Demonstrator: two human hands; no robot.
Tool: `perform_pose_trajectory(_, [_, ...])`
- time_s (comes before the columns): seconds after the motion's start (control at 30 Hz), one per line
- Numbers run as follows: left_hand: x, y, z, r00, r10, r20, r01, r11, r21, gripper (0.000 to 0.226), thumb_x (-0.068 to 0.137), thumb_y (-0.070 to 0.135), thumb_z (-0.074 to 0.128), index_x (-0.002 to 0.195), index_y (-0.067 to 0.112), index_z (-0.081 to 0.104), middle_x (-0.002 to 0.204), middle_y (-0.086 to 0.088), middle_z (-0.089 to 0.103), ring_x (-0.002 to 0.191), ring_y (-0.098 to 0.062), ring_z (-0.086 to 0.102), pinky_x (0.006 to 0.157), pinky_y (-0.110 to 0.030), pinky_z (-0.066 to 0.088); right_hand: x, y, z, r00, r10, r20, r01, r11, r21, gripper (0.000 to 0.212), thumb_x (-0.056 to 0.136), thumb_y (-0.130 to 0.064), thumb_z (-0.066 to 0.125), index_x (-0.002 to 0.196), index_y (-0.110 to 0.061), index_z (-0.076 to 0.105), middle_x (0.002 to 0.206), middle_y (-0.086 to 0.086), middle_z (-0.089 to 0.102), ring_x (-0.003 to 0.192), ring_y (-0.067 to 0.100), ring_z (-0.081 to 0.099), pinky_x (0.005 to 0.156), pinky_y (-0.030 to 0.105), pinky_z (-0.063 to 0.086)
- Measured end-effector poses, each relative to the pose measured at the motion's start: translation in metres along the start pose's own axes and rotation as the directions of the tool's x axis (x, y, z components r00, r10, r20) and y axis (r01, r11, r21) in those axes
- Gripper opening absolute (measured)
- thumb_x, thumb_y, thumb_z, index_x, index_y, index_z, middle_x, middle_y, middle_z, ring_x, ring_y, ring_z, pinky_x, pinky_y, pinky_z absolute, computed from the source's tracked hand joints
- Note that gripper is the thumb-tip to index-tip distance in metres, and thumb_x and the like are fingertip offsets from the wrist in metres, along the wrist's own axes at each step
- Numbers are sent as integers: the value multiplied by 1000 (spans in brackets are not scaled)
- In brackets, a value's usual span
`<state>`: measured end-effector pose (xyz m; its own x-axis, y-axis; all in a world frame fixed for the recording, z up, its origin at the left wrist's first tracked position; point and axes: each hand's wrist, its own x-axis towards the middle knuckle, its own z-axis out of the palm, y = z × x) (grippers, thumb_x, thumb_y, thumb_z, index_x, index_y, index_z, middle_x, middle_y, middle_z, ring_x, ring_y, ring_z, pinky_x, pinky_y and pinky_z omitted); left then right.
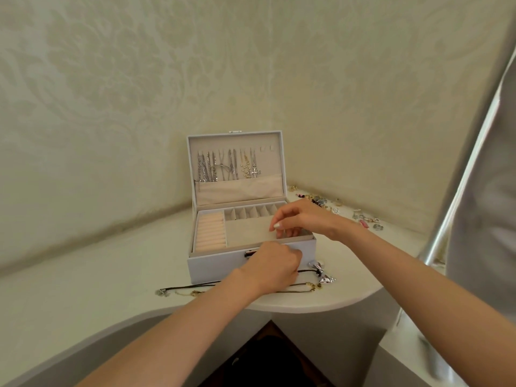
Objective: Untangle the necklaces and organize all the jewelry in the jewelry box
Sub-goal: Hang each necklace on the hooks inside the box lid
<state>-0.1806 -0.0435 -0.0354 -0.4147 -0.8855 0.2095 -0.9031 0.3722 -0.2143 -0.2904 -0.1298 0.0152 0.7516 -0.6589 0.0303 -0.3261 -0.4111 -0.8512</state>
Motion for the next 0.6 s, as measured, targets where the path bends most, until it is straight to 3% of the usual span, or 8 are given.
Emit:
perform_pose_trajectory(0.07, [-1, 1, -3, 988, 48, -145, -38, 996, 77, 9, 84, 13, 60, 86, 4, 58, 69, -13, 64, 57, -29, 58, 44, -30, 29, 0, 0, 0, 1000, -8, 2, 8, 1000, -2, 9, 87, -9, 62, 87, -10, 72, 79, 7, 69, 70, 12, 60, 62, 17, 47])
perform_pose_trajectory(0.17, [4, -3, -9, 957, 36, -288, 32, 973, 227, 27, 58, 12, 83, 75, 9, 62, 47, -4, 54, 33, -20, 45, 38, -23, 13, 0, 2, -1, 1000, -20, -15, 20, 1000, -4, 10, 87, -10, 62, 87, -9, 72, 77, 3, 68, 71, 8, 61, 63, 15, 46])
perform_pose_trajectory(0.27, [13, -10, -18, 919, 8, -394, 103, 960, 261, 27, 55, 13, 82, 74, 10, 62, 47, -4, 53, 35, -20, 46, 39, -23, 12, 2, 1, -4, 998, -34, -52, 39, 995, 96, 18, 92, -11, 55, 84, -7, 70, 72, -1, 66, 69, 7, 60, 64, 17, 47])
perform_pose_trajectory(0.4, [26, -27, -35, 814, -104, -571, 212, 969, 126, 9, 67, 17, 66, 73, 10, 62, 42, 2, 53, 31, -17, 48, 39, -18, 16, 1, -3, -9, 989, -36, -146, 69, 970, 231, 37, 96, -19, 40, 69, -10, 63, 67, 8, 60, 60, 19, 55, 61, 31, 44])
perform_pose_trajectory(0.5, [33, -43, -50, 770, -186, -611, 210, 977, -33, 13, 75, 15, 68, 80, 7, 59, 53, -2, 60, 41, -23, 55, 42, -22, 24, 2, -4, -14, 985, -89, -145, 127, 953, 276, 45, 94, -43, 43, 74, -10, 64, 72, 13, 64, 65, 21, 59, 64, 29, 47])
perform_pose_trajectory(0.6, [42, -57, -62, 821, -275, -500, 226, 961, -157, 15, 87, 22, 56, 95, 9, 56, 88, -4, 60, 72, -24, 58, 56, -29, 29, 10, -7, -17, 968, -101, -231, 176, 927, 331, 32, 85, -35, 61, 86, -3, 64, 79, 13, 62, 72, 20, 59, 69, 27, 49])
